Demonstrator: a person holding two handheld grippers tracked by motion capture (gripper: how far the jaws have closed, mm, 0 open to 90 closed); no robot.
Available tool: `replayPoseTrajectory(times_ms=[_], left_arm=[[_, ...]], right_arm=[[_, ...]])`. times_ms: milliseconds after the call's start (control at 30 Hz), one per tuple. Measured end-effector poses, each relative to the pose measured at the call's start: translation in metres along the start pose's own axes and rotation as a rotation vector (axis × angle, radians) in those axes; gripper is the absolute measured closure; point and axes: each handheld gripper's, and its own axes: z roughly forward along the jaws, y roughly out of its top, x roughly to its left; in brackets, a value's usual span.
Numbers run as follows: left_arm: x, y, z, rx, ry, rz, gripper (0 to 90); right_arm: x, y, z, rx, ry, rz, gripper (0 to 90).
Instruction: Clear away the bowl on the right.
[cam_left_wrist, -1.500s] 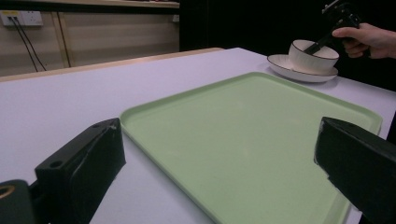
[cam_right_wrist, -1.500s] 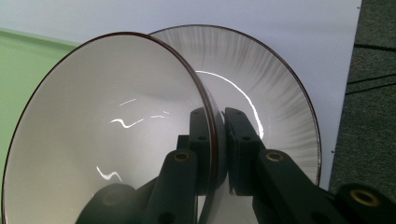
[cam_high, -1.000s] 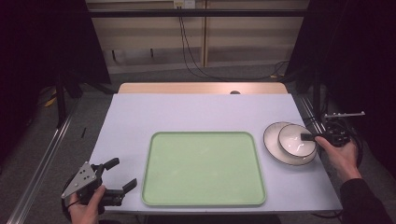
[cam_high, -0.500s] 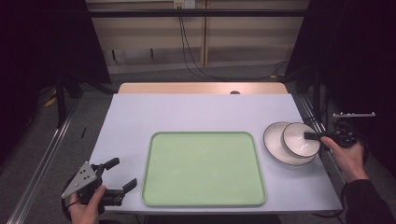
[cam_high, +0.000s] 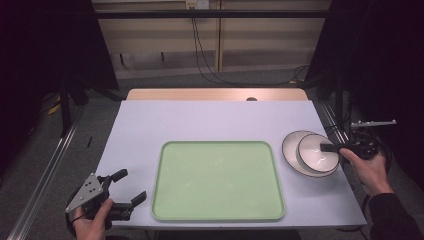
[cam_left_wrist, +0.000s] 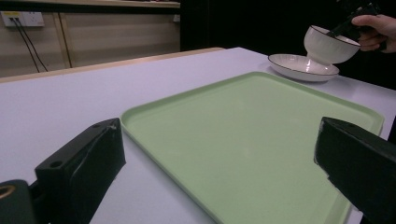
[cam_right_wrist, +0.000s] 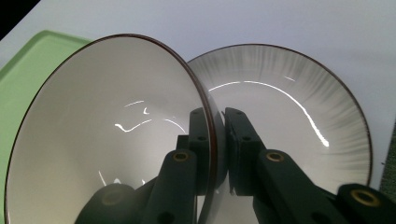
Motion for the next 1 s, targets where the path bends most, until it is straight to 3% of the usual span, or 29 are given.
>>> replayPoseTrajectory(times_ms=[767,833,933,1000], left_arm=[[0.000,0.000,0.000,-0.002,0.004,-0.012,1.7],[0.001,0.000,0.000,0.006,-0.002,0.011,1.7],[0.000,0.000,0.000,-0.001,0.003,-0.007,1.7],[0.000,0.000,0.000,0.005,0.002,0.004,1.7]], right_arm=[[0.032,0.011,0.010,0.022,0.079,-0.057,81.3],[0.035,0.012,0.012,0.028,0.085,-0.065,81.3],[0.039,0.013,0.015,0.041,0.093,-0.075,81.2],[0.041,0.015,0.017,0.049,0.093,-0.078,81.3]])
